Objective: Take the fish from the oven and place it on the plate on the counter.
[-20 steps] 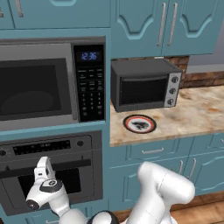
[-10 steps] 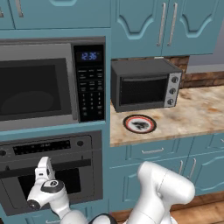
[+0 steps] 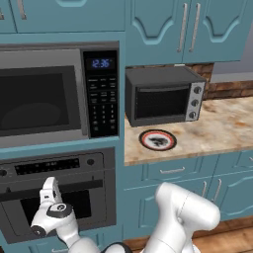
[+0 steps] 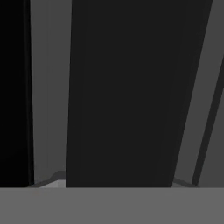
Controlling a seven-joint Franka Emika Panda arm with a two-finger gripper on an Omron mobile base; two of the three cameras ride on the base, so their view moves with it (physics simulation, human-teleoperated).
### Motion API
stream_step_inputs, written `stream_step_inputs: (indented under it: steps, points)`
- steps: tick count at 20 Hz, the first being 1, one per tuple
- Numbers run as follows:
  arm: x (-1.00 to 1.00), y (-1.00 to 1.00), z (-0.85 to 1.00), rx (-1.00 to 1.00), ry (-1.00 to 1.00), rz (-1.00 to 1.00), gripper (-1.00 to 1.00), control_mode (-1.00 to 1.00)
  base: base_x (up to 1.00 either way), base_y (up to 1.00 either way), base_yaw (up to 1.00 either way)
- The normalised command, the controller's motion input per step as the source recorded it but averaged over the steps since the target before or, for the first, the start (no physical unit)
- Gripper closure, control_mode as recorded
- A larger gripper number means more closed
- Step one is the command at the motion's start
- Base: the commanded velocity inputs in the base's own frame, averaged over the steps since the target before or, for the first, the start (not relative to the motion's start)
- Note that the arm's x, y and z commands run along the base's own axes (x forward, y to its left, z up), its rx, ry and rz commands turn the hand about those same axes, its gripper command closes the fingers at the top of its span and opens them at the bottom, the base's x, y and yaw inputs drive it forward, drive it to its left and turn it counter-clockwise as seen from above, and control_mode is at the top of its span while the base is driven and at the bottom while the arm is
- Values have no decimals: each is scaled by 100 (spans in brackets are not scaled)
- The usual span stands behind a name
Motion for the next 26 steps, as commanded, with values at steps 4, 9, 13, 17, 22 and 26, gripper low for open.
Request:
stream_step_inputs:
  steps: [4,9,13,17,22,26]
  points:
    - [-1,2,-34,0,0,0,100,-100,0,0,0]
    - [-7,6,-47,0,3,0,100,-100,0,0,0]
    - [-24,8,-60,0,9,0,100,-100,0,0,0]
    - [-69,15,-71,0,8,0,100,-100,0,0,0]
    - [-83,17,-75,0,8,0,100,-100,0,0,0]
    - [-84,10,-89,0,9,0,100,-100,0,0,0]
